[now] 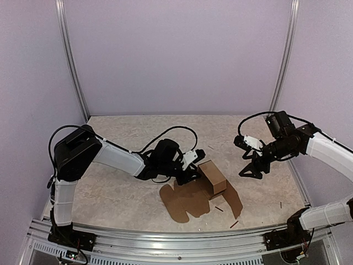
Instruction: Fold the paper box
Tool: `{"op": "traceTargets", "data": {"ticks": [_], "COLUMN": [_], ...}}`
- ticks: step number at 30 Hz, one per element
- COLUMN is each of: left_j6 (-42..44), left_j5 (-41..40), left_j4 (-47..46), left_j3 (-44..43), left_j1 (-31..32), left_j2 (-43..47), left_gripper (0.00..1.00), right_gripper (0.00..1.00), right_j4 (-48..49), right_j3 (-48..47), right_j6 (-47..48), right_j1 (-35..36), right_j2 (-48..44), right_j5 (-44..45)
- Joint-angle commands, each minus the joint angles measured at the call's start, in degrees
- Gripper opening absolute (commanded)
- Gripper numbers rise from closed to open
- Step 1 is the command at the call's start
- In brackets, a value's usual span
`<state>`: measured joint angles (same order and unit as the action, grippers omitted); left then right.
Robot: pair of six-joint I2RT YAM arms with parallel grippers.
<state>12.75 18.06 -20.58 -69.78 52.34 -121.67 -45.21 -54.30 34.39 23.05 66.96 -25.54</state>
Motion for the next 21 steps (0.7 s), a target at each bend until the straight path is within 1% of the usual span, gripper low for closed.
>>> {"op": "traceTargets", "data": {"ticks": [1, 7, 10, 13, 14, 18, 21], "left_j6": [-3.7, -8.5, -11.2, -12.5, -13.6, -16.3, -19.8], "left_j5": [1.6, -0.5, -4.0, -7.6, -9.1, -17.5, -26.8], "left_j4": [-5.2, -8.8, -11.3, -13.8, -14.3, -14.1, -12.6], "left_j3": [-1.1, 0.7, 3.1, 6.1, 7.0, 10.9, 14.0], "left_j1": [-0.2, 0.0, 0.0, 0.0, 0.0, -0.1, 0.0], "left_j2": [-1.8, -1.2, -0.2, 1.6, 2.1, 6.0, 10.1], "left_gripper": [0.27, 0.21, 0.17, 0.17, 0.16, 0.07, 0.06], "right_gripper": [0.83, 0.83, 0.83, 0.83, 0.83, 0.83, 0.83], "right_j4": [-0.9, -0.6, -0.3, 0.3, 0.6, 1.8, 3.5], "right_j3": [0.9, 0.9, 1.1, 1.4, 1.5, 1.4, 1.6], "right_j6": [-1.0, -1.4, -1.6, -1.7, -1.8, -2.5, -2.9], "right_j1": [-0.2, -0.4, -0.5, -0.5, -0.6, -0.7, -0.8], "right_j2": [0.4, 0.8, 1.2, 1.5, 1.6, 2.4, 3.8], "right_j5": [-0.4, -0.3, -0.5, -0.5, -0.6, -0.6, 0.3]}}
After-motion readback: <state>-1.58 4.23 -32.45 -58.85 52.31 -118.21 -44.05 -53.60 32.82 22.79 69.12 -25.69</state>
